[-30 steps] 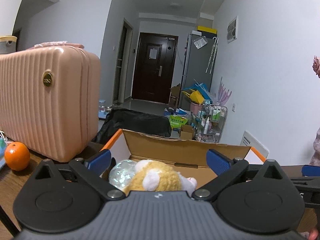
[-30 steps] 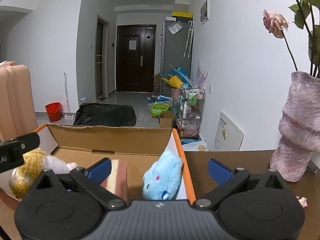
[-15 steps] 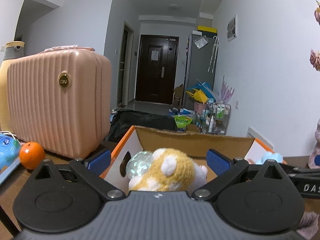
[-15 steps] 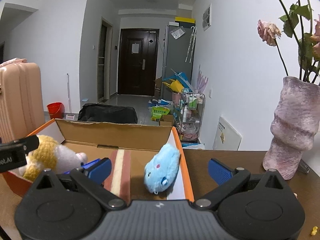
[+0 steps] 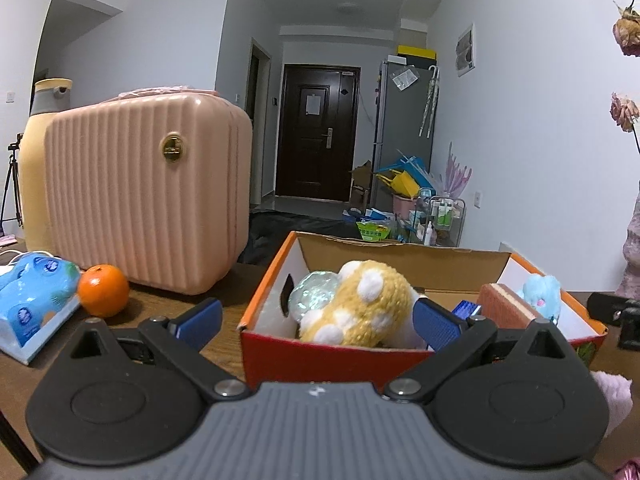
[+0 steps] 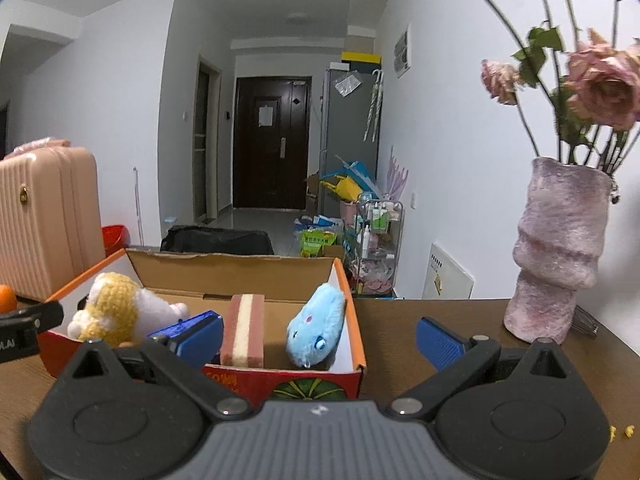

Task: Organize soft objects
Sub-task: 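Withdraw both grippers from above the box, then move both grippers back toward the soft items left on the table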

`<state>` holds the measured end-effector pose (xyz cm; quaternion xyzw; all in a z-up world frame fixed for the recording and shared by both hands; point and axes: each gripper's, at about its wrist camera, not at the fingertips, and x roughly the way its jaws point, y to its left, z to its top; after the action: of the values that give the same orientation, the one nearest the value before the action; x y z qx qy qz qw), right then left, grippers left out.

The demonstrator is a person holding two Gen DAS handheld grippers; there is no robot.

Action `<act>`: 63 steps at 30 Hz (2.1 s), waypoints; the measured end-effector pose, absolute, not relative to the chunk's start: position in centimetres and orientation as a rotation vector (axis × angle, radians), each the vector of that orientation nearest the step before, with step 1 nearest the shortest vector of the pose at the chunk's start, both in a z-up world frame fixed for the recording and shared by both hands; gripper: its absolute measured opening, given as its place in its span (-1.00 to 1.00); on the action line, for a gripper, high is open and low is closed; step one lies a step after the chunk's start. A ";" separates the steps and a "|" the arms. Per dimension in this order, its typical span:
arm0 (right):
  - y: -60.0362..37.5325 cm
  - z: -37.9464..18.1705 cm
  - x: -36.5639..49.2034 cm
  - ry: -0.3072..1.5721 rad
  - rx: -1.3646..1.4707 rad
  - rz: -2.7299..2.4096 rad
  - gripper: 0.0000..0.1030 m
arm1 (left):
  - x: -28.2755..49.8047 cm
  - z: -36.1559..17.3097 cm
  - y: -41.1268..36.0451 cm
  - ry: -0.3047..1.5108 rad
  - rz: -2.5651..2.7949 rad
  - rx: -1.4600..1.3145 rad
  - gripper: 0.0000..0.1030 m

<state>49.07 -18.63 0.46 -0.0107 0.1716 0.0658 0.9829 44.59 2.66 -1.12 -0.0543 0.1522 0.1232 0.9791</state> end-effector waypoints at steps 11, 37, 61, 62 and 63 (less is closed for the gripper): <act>-20.1 0.4 45.6 0.350 0.022 0.116 1.00 | 41.1 -1.0 3.0 0.312 0.239 -0.106 1.00; -19.3 -1.6 35.4 0.383 -0.043 0.139 1.00 | 33.3 -1.5 2.3 0.375 0.181 -0.085 1.00; -19.9 -2.3 27.9 0.413 -0.019 0.158 1.00 | 27.4 -2.0 1.1 0.432 0.101 -0.066 1.00; -19.9 -2.4 27.8 0.419 -0.020 0.166 1.00 | 27.2 -2.0 1.1 0.431 0.098 -0.066 1.00; -19.8 -2.4 27.7 0.426 -0.019 0.175 1.00 | 26.9 -2.0 1.0 0.426 0.096 -0.066 1.00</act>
<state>27.68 -19.84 -2.44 -0.0092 0.2109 0.0866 0.9736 26.93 1.04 -2.03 -0.0327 0.2114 0.0474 0.9757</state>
